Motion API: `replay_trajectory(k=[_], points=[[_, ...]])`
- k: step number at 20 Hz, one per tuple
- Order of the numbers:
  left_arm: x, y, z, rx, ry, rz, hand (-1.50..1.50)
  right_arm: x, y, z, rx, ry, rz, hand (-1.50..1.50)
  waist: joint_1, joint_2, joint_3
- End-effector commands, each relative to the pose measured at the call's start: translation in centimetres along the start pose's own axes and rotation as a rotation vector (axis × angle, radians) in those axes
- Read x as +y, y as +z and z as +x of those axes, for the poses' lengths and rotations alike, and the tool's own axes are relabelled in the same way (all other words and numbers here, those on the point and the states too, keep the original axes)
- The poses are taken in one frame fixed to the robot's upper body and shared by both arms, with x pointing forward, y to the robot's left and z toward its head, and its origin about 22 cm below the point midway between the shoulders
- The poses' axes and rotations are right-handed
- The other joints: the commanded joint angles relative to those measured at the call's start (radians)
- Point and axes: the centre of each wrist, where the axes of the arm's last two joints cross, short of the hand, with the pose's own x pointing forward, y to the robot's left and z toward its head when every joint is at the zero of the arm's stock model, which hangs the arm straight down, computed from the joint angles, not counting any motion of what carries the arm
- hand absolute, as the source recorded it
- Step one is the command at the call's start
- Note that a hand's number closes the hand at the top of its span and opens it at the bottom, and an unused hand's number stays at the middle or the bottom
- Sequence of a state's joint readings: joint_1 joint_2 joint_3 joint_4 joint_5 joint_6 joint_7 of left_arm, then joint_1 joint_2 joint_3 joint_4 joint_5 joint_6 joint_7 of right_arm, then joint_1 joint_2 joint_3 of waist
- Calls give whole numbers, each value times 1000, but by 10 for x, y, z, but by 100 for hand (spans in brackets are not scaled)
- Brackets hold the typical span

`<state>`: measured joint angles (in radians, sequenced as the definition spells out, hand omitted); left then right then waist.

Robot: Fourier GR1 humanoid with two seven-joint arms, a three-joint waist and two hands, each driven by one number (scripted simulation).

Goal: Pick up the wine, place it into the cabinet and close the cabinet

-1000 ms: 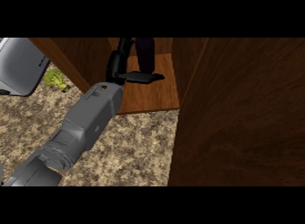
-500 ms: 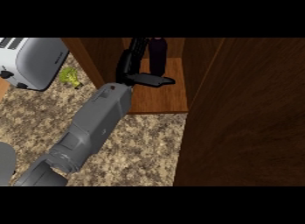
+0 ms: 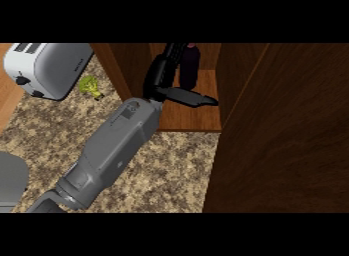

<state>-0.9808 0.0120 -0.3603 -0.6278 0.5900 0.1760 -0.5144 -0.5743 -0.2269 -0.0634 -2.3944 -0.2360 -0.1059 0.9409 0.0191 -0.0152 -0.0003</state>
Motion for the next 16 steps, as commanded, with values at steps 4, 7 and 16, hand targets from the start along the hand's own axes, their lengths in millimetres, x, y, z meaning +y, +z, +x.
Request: replay_trajectory(k=[4,7,16], points=[[-54,38,27,14,56,-11,-150,2,10,-2,-18,26,5,-150,2,-1,1],[-62,70,28,-6,82,14,-150,17,18,5,-28,12,24,-150,0,1,0],[-93,127,53,-26,163,101,-150,7,3,7,-43,11,8,-150,-15,11,0]])
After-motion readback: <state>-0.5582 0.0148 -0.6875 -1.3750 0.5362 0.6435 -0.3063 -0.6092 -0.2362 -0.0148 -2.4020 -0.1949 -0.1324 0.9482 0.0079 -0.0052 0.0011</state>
